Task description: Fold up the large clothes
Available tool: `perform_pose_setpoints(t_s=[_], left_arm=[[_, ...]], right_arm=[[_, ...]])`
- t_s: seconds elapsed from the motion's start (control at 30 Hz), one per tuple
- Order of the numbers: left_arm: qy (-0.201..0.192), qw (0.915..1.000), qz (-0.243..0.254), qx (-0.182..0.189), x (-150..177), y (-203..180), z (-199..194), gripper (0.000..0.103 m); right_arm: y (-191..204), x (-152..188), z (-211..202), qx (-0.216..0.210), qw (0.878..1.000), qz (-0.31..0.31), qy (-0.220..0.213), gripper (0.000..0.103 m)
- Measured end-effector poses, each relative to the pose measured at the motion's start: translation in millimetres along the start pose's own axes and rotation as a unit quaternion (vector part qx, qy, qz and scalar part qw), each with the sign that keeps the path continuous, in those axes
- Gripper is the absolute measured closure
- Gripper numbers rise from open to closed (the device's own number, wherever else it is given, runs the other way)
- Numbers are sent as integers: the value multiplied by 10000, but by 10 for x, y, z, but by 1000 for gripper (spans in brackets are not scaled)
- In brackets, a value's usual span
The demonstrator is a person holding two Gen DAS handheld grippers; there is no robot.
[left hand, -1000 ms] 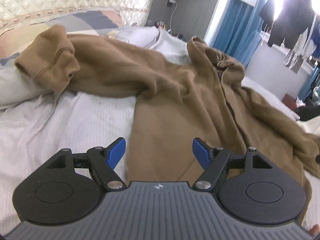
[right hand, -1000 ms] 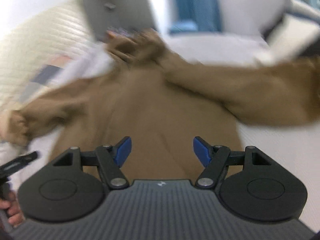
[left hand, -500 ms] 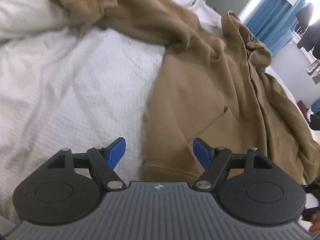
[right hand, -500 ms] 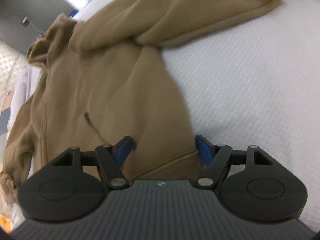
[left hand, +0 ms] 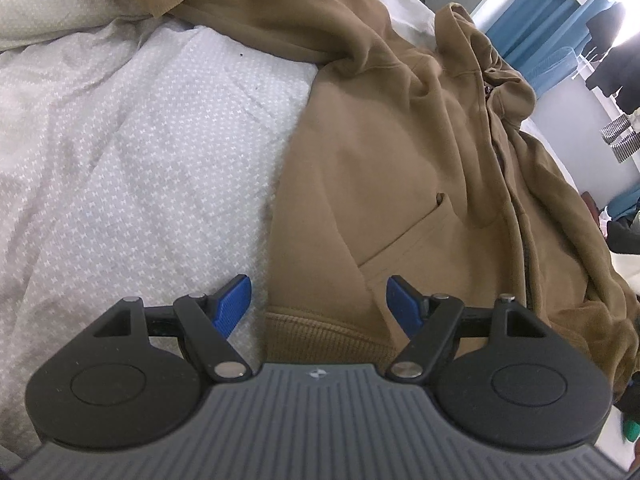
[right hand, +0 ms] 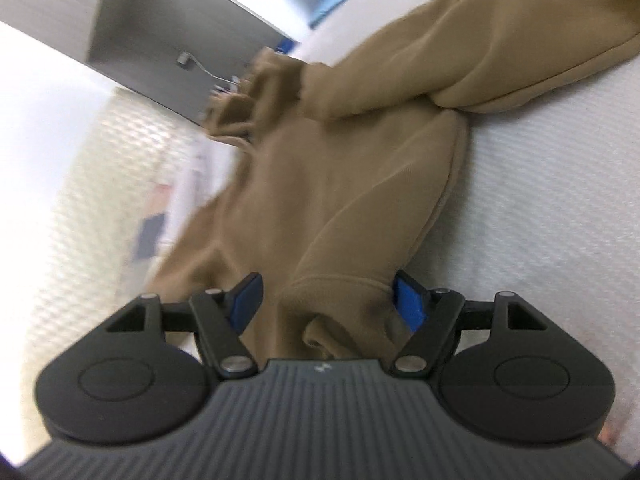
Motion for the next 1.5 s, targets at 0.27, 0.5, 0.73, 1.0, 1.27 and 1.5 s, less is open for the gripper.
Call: perform_pose_setpoints(t_s=[0.27, 0.5, 0.73, 1.0, 1.27, 1.5], left_arm=[[44, 9998, 203, -56, 16, -52, 81, 24], [52, 9991, 415, -97, 8, -130, 183, 23], [-192, 9997, 180, -6, -73, 1, 30, 81], [-495, 9961, -143, 719, -370, 193, -411, 89], [-537, 9978, 103, 364, -771, 472, -801, 89], [57, 9966, 721, -396, -893, 617, -557, 88]], right_arm=[[-251, -105, -145, 38, 9961, 826, -321, 37], [-626, 3, 357, 1870, 9793, 717, 289, 36], [-362, 58, 287, 1684, 9855, 74, 205, 75], [215, -46, -124, 1259, 9901, -582, 217, 79], [739, 102, -158, 1409, 9714, -1576, 1078, 80], [378, 483, 215, 2035, 9495, -1500, 1857, 79]])
Point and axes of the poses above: each gripper's, at about its wrist camera, not at the fingertips, and z roughly the way its jaws point, y to its left, x to its underside, the point moved 4 cm from there along z, roughly the way its jaws point, and after that the axes turned 11 degrees about -x, right-handed, at the moved point
